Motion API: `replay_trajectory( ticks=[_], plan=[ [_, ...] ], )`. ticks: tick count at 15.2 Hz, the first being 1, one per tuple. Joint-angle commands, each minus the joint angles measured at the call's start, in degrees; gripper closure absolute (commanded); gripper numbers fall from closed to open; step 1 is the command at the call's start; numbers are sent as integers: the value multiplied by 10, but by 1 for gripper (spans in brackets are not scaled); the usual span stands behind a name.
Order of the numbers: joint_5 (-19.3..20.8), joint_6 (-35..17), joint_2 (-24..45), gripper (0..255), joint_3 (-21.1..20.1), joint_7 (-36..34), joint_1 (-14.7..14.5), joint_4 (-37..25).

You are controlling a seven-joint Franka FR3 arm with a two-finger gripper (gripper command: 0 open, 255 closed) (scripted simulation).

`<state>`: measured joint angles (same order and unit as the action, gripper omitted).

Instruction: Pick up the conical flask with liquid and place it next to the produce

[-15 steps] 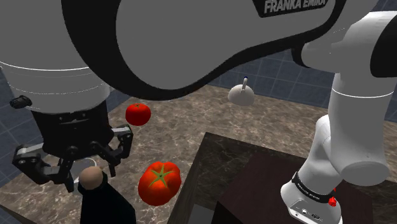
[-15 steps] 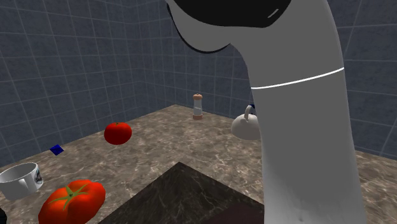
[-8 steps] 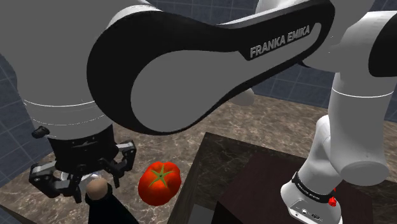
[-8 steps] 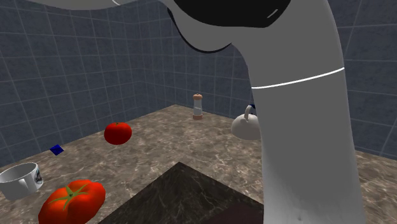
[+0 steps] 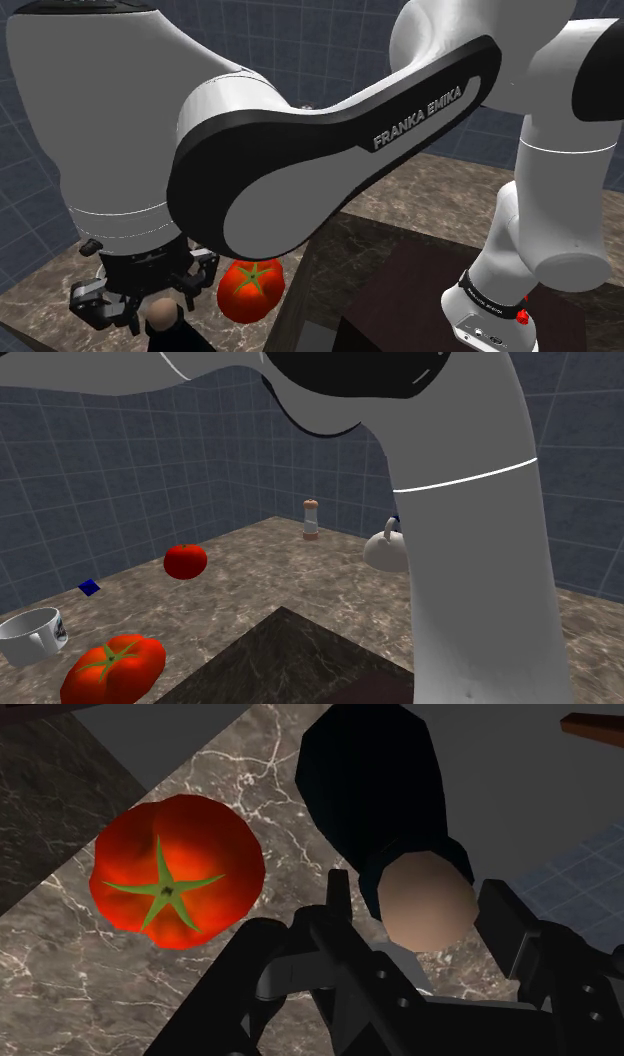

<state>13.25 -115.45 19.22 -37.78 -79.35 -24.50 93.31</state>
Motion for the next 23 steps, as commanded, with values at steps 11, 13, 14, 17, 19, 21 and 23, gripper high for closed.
replay_trajectory(
  ticks=[11,13,14,17,19,21,23],
  plan=[
    [3,-13,4,0,1,-2,0,9],
    [3,-13,3,0,1,-2,0,9],
    [3,-13,3,0,1,-2,0,9],
    [-12,35,-17,0,-5,8,4,-23],
    [-16,48,-21,0,-6,10,5,-33],
    [-16,48,-21,0,-6,10,5,-33],
    [-16,48,-21,0,-6,10,5,-33]
  ],
)
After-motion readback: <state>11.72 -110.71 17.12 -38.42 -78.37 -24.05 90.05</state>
